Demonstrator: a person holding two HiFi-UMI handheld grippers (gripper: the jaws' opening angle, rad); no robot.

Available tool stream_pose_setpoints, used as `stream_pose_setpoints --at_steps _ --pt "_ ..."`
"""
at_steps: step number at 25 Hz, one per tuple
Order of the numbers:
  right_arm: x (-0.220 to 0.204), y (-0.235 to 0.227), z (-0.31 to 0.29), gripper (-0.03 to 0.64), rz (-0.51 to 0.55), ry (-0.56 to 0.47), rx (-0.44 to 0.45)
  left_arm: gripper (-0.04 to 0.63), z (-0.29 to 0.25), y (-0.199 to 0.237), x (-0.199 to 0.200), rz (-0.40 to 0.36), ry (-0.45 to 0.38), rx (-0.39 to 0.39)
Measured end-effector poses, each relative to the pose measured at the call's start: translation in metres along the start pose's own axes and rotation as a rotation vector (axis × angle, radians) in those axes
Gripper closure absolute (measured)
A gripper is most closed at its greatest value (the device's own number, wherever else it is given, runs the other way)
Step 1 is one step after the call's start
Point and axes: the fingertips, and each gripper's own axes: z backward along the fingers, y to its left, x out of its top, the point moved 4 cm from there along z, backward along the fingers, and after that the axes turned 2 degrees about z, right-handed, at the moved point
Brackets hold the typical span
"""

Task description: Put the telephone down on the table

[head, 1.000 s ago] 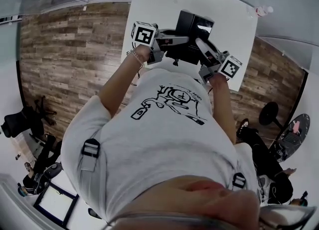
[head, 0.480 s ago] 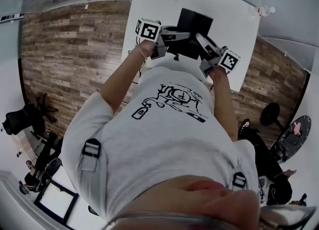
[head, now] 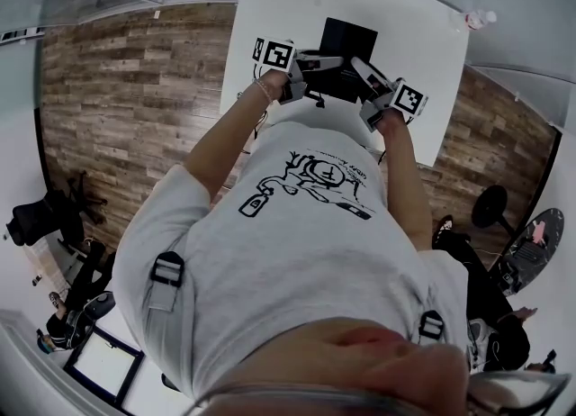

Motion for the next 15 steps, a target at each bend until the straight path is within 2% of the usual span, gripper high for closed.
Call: stream_pose_setpoints --at_steps 6,15 --pt "-0.005 -0.034 -0.002 0.459 -0.051 0.012 -0.051 0.408 -0.004 0.031 -0.002 0.035 0.002 0.021" --pt "-0.011 -0.070 0.000 0.459 -0.074 0.029 -0.115 0.397 -0.013 0.065 -0.010 0.064 -0.001 0.051"
